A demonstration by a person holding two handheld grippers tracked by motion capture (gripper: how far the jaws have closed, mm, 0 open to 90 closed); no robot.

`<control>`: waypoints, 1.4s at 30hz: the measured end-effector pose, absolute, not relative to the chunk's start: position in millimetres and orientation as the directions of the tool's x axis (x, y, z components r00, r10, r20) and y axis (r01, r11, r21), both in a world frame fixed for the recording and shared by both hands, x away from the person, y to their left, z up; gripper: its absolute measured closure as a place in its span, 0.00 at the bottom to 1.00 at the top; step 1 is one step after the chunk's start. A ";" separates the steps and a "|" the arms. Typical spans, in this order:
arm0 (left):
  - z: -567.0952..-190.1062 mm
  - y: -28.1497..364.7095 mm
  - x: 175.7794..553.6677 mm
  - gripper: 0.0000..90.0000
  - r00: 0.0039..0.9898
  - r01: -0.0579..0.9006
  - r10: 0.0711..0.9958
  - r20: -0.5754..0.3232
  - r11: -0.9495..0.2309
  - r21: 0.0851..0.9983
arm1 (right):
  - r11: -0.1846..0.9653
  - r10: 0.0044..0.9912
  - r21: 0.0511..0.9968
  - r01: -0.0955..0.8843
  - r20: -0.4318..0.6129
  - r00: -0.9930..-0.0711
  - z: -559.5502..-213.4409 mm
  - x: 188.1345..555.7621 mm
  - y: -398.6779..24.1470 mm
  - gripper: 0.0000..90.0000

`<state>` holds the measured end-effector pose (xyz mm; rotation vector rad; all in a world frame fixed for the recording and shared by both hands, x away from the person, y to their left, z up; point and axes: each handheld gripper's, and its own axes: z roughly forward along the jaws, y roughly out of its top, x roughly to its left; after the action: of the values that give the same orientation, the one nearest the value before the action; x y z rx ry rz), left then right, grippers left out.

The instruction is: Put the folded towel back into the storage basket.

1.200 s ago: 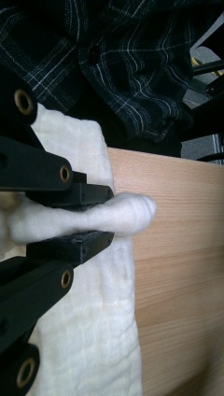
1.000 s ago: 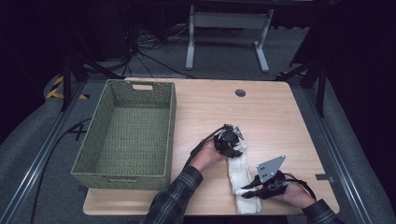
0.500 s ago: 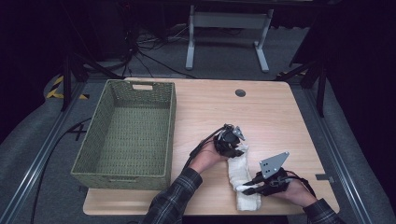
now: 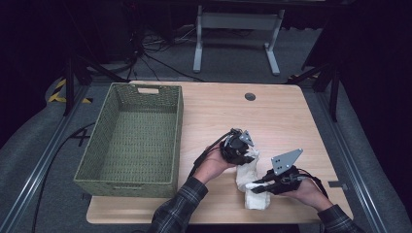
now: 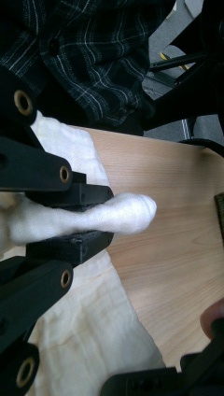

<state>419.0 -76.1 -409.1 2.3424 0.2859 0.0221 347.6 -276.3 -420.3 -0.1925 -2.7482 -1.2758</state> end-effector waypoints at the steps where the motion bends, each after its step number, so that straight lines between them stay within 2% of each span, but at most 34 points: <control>1: -406.7 -74.4 418.9 0.87 0.975 0.203 0.211 -0.076 -0.685 0.700 | 0.640 0.068 0.753 0.155 0.145 -0.987 -418.2 348.7 -275.7 0.89; 7: -395.1 -63.1 417.3 0.87 0.962 0.259 0.237 -0.135 -0.641 0.723 | 0.639 0.059 0.756 0.141 0.134 -0.989 -406.9 354.1 -269.5 0.89; 20: -363.2 -42.9 414.7 0.87 0.937 0.326 0.306 -0.169 -0.588 0.740 | 0.628 0.002 0.774 0.077 0.098 -0.995 -375.7 364.5 -251.8 0.89; 32: -320.4 -22.8 410.5 0.87 0.927 0.315 0.358 -0.113 -0.576 0.755 | 0.626 -0.044 0.780 0.004 0.040 -0.998 -338.0 374.7 -234.3 0.89; 42: -288.5 16.8 413.5 0.87 0.919 0.295 0.391 -0.060 -0.575 0.763 | 0.630 -0.070 0.776 -0.035 0.012 -0.998 -311.9 389.1 -204.9 0.89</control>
<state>413.5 16.8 -288.5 2.2210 0.4851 0.1439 389.1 -204.9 -311.9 0.0898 -2.7994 -1.3312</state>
